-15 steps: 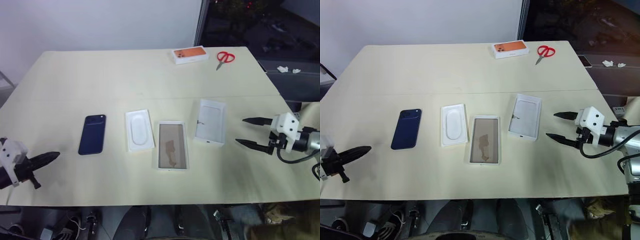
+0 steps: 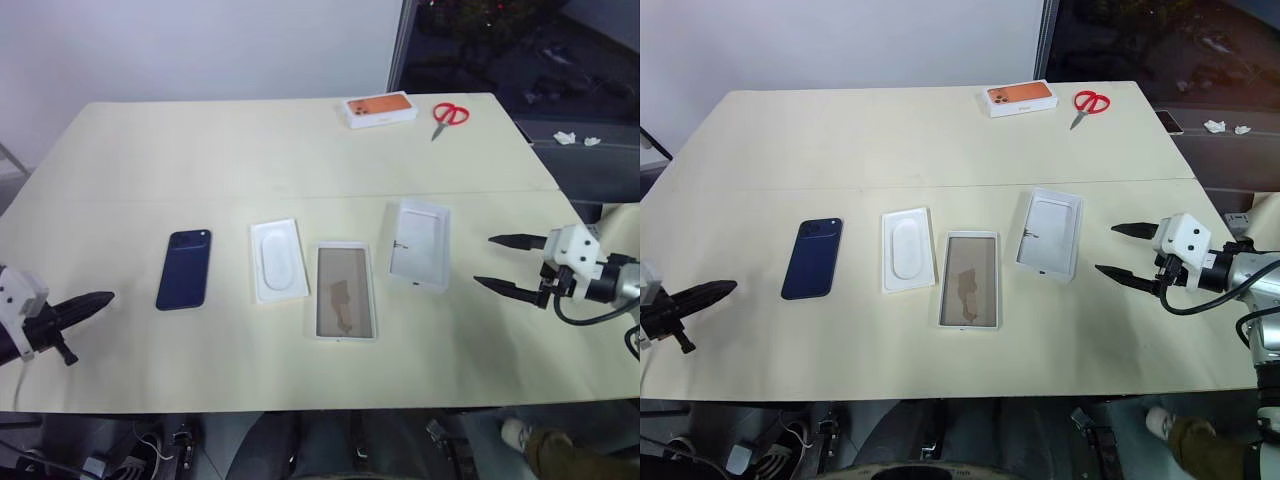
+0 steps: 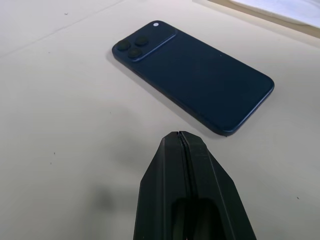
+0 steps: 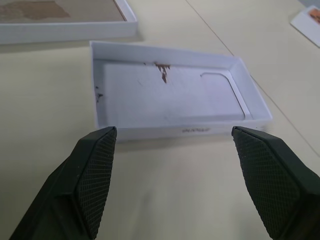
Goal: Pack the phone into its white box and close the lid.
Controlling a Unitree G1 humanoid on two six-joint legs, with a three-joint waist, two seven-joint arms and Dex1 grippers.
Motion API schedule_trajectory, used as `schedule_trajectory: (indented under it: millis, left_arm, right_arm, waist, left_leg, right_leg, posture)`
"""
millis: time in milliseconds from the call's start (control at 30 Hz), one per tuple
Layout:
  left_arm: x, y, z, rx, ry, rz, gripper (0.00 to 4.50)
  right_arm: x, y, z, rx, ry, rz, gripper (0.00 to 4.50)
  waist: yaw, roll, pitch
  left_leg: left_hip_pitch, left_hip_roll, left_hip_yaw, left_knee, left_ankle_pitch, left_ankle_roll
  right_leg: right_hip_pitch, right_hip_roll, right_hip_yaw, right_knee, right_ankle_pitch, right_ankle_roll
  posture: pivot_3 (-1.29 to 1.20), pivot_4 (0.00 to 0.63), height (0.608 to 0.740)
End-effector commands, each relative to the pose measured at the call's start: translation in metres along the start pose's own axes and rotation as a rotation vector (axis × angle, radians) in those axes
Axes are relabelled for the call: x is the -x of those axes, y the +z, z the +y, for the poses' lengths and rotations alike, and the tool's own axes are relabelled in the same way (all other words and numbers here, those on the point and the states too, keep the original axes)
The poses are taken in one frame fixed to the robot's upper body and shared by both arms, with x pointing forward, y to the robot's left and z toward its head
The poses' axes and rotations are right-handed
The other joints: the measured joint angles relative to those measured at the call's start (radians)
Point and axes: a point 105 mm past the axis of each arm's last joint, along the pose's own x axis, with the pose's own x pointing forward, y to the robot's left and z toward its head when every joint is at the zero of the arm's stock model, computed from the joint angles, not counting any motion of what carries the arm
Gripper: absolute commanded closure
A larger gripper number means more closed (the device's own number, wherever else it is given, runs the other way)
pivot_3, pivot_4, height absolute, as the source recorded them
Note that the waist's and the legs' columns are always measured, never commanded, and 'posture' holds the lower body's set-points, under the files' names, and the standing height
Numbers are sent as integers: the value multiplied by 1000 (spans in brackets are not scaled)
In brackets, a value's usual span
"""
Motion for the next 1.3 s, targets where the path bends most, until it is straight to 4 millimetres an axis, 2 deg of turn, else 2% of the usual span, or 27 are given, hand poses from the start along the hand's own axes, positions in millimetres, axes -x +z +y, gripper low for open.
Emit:
schedule_trajectory:
  millis: [33, 233, 600, 700, 833, 933, 1000, 1100, 1200, 1300]
  left_arm:
    - [-1, 8, 5, -16, 13, -21, 4500]
    - [-4, 8, 4, 6, 10, -28, 4500]
    - [-16, 15, 3, 161, -20, 4, 4500]
    - [-34, 31, -10, 236, -59, -15, 4500]
    - [-58, 50, -24, 256, -50, -55, 4500]
    - [-74, 61, -35, 299, -54, -70, 4500]
    - [-86, 64, -46, 291, -53, -51, 4500]
    - [-106, 67, -50, 334, 12, -50, 4500]
    - [-124, 75, -60, 452, 17, -78, 4500]
    - [-145, 76, -79, 472, -4, -23, 4500]
  right_arm:
    - [3, 9, -5, 37, -22, -20, 649]
    - [1, 11, -5, 36, -22, -27, 649]
    - [-6, 19, -7, 16, -21, -57, 649]
    - [-19, 36, -6, 9, -22, -106, 649]
    - [-30, 47, -1, -4, -5, -138, 649]
    - [-39, 66, 4, -8, 43, -171, 649]
    - [-48, 82, 12, 6, 86, -200, 649]
    - [-63, 99, 31, 32, 176, -209, 649]
    - [-75, 112, 46, 27, 243, -209, 649]
    - [-97, 124, 60, 46, 255, -220, 649]
  waist:
    - [1, 0, 0]
    - [0, 0, 0]
    - [1, 0, 0]
    - [0, 0, 0]
    - [1, 0, 0]
    - [2, 0, 0]
    - [0, 0, 0]
    - [2, 0, 0]
    - [3, -1, 0]
    - [2, -1, 0]
  left_leg:
    - [0, 0, 0, 0, 0, 0]
    - [0, 0, 0, 0, 0, 0]
    - [0, 0, 0, 0, 0, 0]
    - [0, 0, 0, 0, 0, 0]
    - [0, 0, 0, 1, 0, 0]
    - [0, 0, 0, 0, 0, 0]
    - [0, -1, 0, 1, 0, 0]
    - [0, 0, 0, 1, 0, 0]
    - [0, 0, 0, 1, 0, 0]
    - [0, -1, 0, 2, 0, 0]
  right_leg:
    - [0, 0, 0, 0, 0, 0]
    - [0, 0, 0, 0, 0, 0]
    - [0, 0, 0, 0, 0, 0]
    - [0, 0, 0, 1, 0, 0]
    - [0, 0, 0, 1, 0, 0]
    - [0, 0, 0, 1, 0, 0]
    - [0, 0, 0, 1, 0, 0]
    - [0, 0, 1, 2, 0, 0]
    - [0, 1, 0, 2, 0, 0]
    - [0, 0, 0, 2, 0, 1]
  posture:
    - [0, 150, 740]
    - [0, 150, 740]
    - [0, 150, 740]
    - [0, 150, 740]
    - [0, 150, 740]
    - [0, 150, 740]
    - [0, 150, 740]
    - [0, 150, 740]
    - [0, 150, 740]
    - [0, 150, 740]
